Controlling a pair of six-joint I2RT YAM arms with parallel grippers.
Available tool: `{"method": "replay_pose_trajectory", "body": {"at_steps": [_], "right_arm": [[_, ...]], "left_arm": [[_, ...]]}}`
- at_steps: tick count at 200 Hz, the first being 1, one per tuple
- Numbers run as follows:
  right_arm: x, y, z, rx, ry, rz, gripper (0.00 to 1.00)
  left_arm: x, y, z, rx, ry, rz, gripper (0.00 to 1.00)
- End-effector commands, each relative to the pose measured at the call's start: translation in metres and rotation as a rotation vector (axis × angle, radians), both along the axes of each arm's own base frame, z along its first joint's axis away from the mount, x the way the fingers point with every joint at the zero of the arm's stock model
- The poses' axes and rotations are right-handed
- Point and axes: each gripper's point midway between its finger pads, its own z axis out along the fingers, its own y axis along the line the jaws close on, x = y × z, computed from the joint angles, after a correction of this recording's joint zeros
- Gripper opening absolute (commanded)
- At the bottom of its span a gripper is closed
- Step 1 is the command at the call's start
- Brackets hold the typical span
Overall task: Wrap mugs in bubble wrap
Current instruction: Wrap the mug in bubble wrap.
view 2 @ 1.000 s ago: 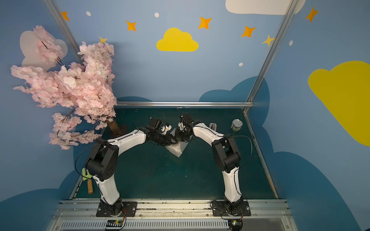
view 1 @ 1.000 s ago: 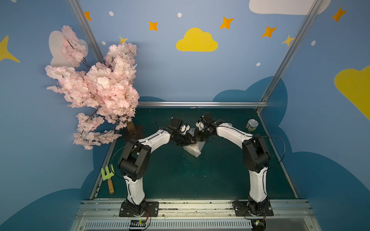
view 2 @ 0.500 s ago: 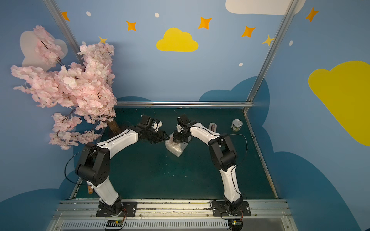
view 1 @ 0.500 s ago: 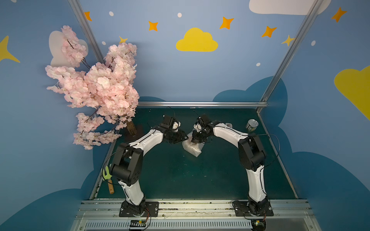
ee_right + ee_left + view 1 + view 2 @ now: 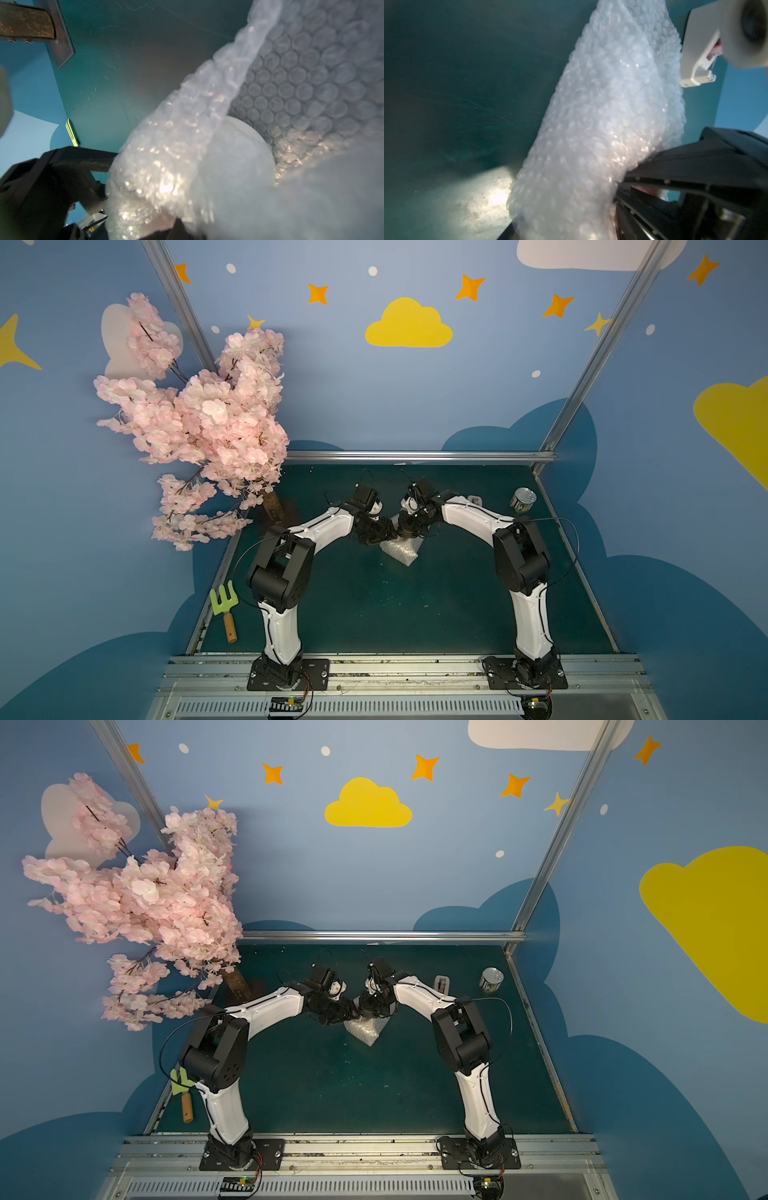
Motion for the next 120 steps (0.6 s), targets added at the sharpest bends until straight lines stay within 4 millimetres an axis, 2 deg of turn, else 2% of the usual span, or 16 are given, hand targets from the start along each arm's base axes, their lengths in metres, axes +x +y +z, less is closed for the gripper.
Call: {"method": "replay_pose_trajectory", "body": {"at_steps": [1, 38, 60, 76, 101, 120], "right_arm": [[-0.027, -0.002, -0.022, -0.025, 0.112, 0.023, 0.0], [-0.028, -0.001, -0.021, -0.012, 0.127, 0.019, 0.0], [-0.029, -0.002, -0.019, -0.008, 0.13, 0.012, 0.0], [-0.027, -0.004, -0.013, 0.0, 0.123, 0.007, 0.09], [-0.023, -0.006, -0.001, 0.015, 0.106, 0.004, 0.22], [-0.022, -0.009, 0.005, 0.02, 0.098, -0.002, 0.26]], "left_arm": [[-0.002, 0.004, -0.008, 0.047, 0.023, 0.021, 0.62], [-0.002, 0.009, -0.019, 0.082, 0.059, 0.054, 0.61], [0.002, 0.007, -0.019, 0.087, 0.066, 0.061, 0.52], [0.004, 0.008, -0.02, 0.112, 0.085, 0.066, 0.39], [0.002, 0.007, -0.021, 0.128, 0.109, 0.055, 0.28], [-0.001, 0.007, -0.022, 0.134, 0.116, 0.046, 0.21]]}}
